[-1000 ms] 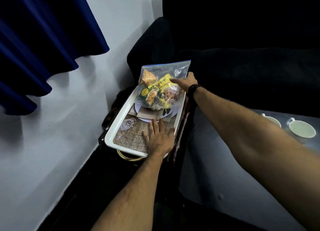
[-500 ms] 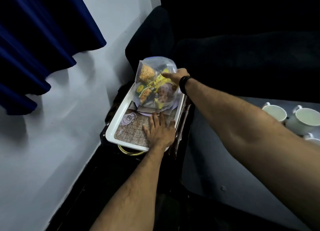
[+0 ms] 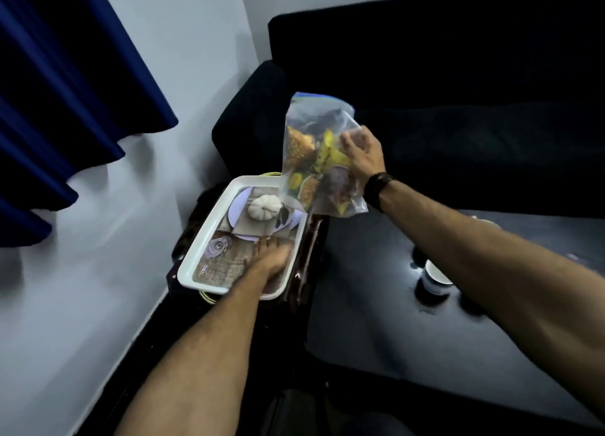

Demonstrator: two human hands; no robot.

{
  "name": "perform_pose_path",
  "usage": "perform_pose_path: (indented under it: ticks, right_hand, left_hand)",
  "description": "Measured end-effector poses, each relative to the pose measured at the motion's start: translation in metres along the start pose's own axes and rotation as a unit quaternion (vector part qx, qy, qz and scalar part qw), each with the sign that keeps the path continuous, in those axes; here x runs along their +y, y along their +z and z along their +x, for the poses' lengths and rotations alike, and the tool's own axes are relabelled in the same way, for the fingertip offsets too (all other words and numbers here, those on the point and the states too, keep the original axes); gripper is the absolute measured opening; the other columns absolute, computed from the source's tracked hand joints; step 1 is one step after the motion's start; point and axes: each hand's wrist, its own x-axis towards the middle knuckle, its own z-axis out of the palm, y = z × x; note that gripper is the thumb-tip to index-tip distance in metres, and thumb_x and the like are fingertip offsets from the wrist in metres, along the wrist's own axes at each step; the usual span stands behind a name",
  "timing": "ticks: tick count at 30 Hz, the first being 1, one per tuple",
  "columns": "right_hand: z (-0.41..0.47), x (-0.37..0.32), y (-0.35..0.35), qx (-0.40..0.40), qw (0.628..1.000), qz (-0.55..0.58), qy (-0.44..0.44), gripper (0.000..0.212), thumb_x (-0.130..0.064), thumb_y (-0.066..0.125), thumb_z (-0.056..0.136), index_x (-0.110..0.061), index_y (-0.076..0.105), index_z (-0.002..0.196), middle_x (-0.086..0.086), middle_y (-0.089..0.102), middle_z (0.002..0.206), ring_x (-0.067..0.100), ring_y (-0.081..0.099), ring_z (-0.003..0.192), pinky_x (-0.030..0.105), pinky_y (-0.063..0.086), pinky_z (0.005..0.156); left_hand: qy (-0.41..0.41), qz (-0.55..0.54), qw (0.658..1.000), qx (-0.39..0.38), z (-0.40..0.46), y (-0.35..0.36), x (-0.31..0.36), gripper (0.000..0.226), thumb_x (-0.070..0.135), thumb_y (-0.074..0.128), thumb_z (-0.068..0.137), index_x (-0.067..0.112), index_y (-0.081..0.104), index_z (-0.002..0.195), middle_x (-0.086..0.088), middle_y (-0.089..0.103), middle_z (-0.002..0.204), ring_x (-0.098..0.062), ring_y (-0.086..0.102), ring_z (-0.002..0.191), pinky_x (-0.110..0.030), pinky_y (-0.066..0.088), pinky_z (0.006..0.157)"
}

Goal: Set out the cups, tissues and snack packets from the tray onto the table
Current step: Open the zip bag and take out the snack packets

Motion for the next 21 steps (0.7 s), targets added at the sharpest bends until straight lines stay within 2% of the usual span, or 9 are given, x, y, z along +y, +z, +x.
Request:
perform_pose_path:
  ticks: [1, 3, 6, 8, 10, 13, 16, 18, 21]
  right_hand:
    - [-0.007, -0.001, -0.013, 0.001, 1.000, -0.016, -0.004, 0.020, -0.020, 0.061, 0.093, -0.018, 0.053, 0.075, 0.000, 0.056, 0.076, 0.018, 0.053, 0.079, 0.040, 0.048, 0.076]
    - [-0.027, 0.000, -0.035, 0.005, 0.998, -0.062, 0.003, 0.014, -0.023, 0.063, 0.092, -0.015, 0.055, 0.083, 0.001, 0.056, 0.079, 0.014, 0.052, 0.076, 0.033, 0.046, 0.073]
    - [-0.068, 0.025, -0.059, 0.008, 0.985, -0.171, 0.027, 0.018, -0.020, 0.065, 0.090, -0.006, 0.062, 0.101, 0.011, 0.059, 0.090, 0.019, 0.055, 0.081, 0.029, 0.044, 0.078]
    - [-0.099, 0.044, -0.072, -0.007, 0.966, -0.256, 0.025, 0.026, -0.015, 0.067, 0.088, 0.004, 0.062, 0.105, 0.019, 0.051, 0.097, 0.031, 0.055, 0.095, 0.026, 0.038, 0.084]
    - [-0.130, 0.053, -0.081, -0.027, 0.964, -0.265, 0.019, 0.024, -0.011, 0.070, 0.085, 0.005, 0.064, 0.101, 0.015, 0.043, 0.101, 0.034, 0.053, 0.103, 0.022, 0.036, 0.089]
    - [-0.164, 0.056, -0.091, -0.053, 0.964, -0.260, -0.032, 0.023, -0.012, 0.069, 0.084, -0.004, 0.067, 0.105, 0.014, 0.039, 0.120, 0.028, 0.054, 0.112, 0.018, 0.037, 0.099]
    - [-0.183, 0.055, -0.101, -0.071, 0.951, -0.289, -0.085, 0.018, -0.016, 0.067, 0.085, -0.010, 0.067, 0.101, 0.016, 0.030, 0.145, 0.018, 0.050, 0.116, 0.022, 0.039, 0.101]
    - [-0.192, 0.055, -0.111, -0.079, 0.942, -0.310, -0.104, 0.016, -0.016, 0.065, 0.086, -0.009, 0.064, 0.101, 0.017, 0.033, 0.144, 0.023, 0.053, 0.118, 0.029, 0.044, 0.101]
    - [-0.202, 0.055, -0.128, -0.093, 0.919, -0.363, -0.125, 0.015, -0.015, 0.064, 0.083, -0.011, 0.061, 0.097, 0.013, 0.040, 0.132, 0.031, 0.055, 0.112, 0.034, 0.050, 0.093]
  left_hand:
    - [0.006, -0.101, 0.995, -0.005, -0.005, -0.005, 0.008, 0.057, 0.056, 0.033, 0.098, 0.025, 0.046, 0.144, -0.002, 0.039, 0.154, -0.023, 0.039, 0.137, -0.040, 0.027, 0.114]
    - [-0.016, -0.241, 0.970, 0.042, -0.018, -0.008, 0.026, 0.053, 0.056, 0.045, 0.094, 0.022, 0.058, 0.133, -0.005, 0.057, 0.132, -0.022, 0.054, 0.113, -0.031, 0.038, 0.093]
    - [-0.024, -0.198, 0.969, 0.147, -0.036, -0.004, 0.055, 0.050, 0.052, 0.053, 0.090, 0.012, 0.064, 0.119, -0.012, 0.065, 0.120, -0.029, 0.060, 0.108, -0.032, 0.043, 0.083]
    - [-0.001, -0.198, 0.968, 0.151, -0.050, 0.003, 0.075, 0.046, 0.050, 0.057, 0.090, 0.011, 0.067, 0.114, -0.012, 0.068, 0.116, -0.029, 0.061, 0.107, -0.031, 0.044, 0.083]
    - [0.014, -0.202, 0.969, 0.138, -0.063, 0.012, 0.091, 0.044, 0.050, 0.059, 0.089, 0.013, 0.066, 0.112, -0.008, 0.068, 0.112, -0.026, 0.061, 0.106, -0.030, 0.044, 0.084]
    - [0.033, -0.223, 0.969, 0.097, -0.079, 0.025, 0.108, 0.035, 0.050, 0.059, 0.089, 0.016, 0.066, 0.093, -0.004, 0.066, 0.096, -0.022, 0.061, 0.092, -0.027, 0.047, 0.077]
    - [0.025, -0.267, 0.963, -0.012, -0.091, 0.049, 0.117, 0.050, 0.049, 0.055, 0.093, 0.006, 0.063, 0.117, -0.020, 0.067, 0.119, -0.036, 0.067, 0.105, -0.032, 0.054, 0.065]
    - [0.020, -0.300, 0.951, -0.077, -0.101, 0.062, 0.121, 0.047, 0.046, 0.048, 0.097, 0.012, 0.056, 0.129, -0.018, 0.063, 0.128, -0.030, 0.066, 0.104, -0.031, 0.053, 0.065]
    - [0.017, -0.340, 0.935, -0.101, -0.110, 0.071, 0.125, 0.046, 0.053, 0.046, 0.097, 0.017, 0.060, 0.121, -0.014, 0.067, 0.121, -0.026, 0.067, 0.102, -0.038, 0.059, 0.077]
